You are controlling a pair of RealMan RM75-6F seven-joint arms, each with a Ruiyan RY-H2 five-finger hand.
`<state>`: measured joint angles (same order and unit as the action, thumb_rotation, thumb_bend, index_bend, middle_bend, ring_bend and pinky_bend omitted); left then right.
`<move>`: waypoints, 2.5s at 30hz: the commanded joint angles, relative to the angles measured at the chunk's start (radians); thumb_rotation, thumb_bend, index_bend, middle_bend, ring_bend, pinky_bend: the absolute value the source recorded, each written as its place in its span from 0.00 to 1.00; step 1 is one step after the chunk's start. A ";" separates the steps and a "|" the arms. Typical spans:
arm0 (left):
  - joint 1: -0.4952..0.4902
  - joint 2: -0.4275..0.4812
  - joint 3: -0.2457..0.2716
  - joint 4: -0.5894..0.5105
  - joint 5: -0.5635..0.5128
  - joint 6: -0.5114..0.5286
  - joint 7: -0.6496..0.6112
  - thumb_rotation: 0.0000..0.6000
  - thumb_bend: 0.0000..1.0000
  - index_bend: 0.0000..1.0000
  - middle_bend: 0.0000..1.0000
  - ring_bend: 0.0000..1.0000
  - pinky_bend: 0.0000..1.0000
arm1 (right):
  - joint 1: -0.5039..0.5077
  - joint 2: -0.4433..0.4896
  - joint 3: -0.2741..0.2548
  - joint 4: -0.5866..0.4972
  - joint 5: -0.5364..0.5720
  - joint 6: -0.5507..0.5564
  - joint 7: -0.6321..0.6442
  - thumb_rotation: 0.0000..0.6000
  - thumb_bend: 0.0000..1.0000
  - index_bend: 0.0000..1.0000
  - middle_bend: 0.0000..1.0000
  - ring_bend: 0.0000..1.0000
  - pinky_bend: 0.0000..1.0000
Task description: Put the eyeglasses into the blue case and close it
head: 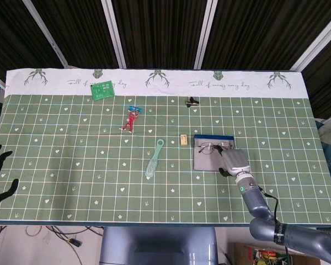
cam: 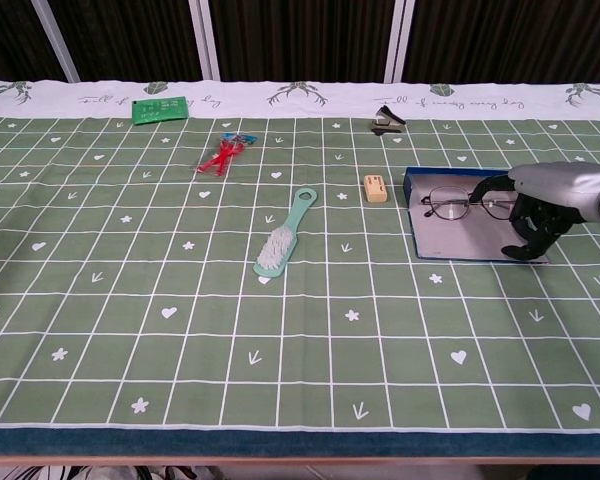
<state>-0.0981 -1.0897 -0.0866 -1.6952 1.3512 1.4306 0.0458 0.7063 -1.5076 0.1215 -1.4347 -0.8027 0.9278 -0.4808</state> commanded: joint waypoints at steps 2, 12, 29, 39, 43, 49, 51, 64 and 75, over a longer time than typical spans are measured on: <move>0.000 0.000 0.000 0.000 0.000 0.000 -0.001 1.00 0.36 0.14 0.00 0.00 0.00 | 0.005 -0.007 0.006 0.014 0.009 -0.007 0.001 1.00 0.44 0.17 0.76 0.72 0.57; 0.000 0.000 0.001 0.001 0.001 0.000 -0.001 1.00 0.36 0.14 0.00 0.00 0.00 | 0.018 -0.025 0.026 0.059 0.048 -0.016 -0.003 1.00 0.46 0.17 0.76 0.72 0.57; 0.001 0.001 0.003 -0.001 0.003 0.000 0.000 1.00 0.36 0.15 0.00 0.00 0.00 | 0.025 -0.035 0.040 0.081 0.077 -0.016 -0.004 1.00 0.47 0.15 0.76 0.72 0.57; 0.001 0.001 0.004 -0.002 0.002 -0.001 0.002 1.00 0.36 0.15 0.00 0.00 0.00 | 0.030 -0.031 0.040 0.064 0.087 -0.012 -0.021 1.00 0.48 0.12 0.76 0.72 0.57; 0.001 0.002 0.004 -0.004 0.000 -0.003 0.002 1.00 0.36 0.15 0.00 0.00 0.00 | 0.024 -0.022 0.039 0.041 0.080 -0.001 -0.017 1.00 0.48 0.11 0.76 0.72 0.57; 0.000 0.005 0.005 -0.005 -0.003 -0.009 0.002 1.00 0.36 0.15 0.00 0.00 0.00 | -0.012 0.027 0.020 -0.051 0.017 0.057 0.001 1.00 0.41 0.11 0.76 0.71 0.57; -0.001 0.005 0.005 -0.007 -0.003 -0.010 0.004 1.00 0.36 0.16 0.00 0.00 0.00 | -0.030 0.043 0.009 -0.084 -0.023 0.085 0.013 1.00 0.38 0.16 0.75 0.71 0.57; -0.001 0.005 0.007 -0.013 -0.004 -0.011 0.012 1.00 0.36 0.16 0.00 0.00 0.00 | -0.108 0.008 -0.060 -0.081 -0.154 0.186 0.014 1.00 0.15 0.24 0.67 0.64 0.56; -0.002 0.008 0.007 -0.012 -0.008 -0.016 0.011 1.00 0.36 0.17 0.00 0.00 0.00 | -0.132 -0.078 -0.042 0.013 -0.207 0.234 0.008 1.00 0.14 0.27 0.59 0.59 0.55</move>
<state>-0.1001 -1.0820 -0.0793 -1.7075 1.3428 1.4143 0.0570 0.5774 -1.5773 0.0742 -1.4308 -1.0033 1.1550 -0.4704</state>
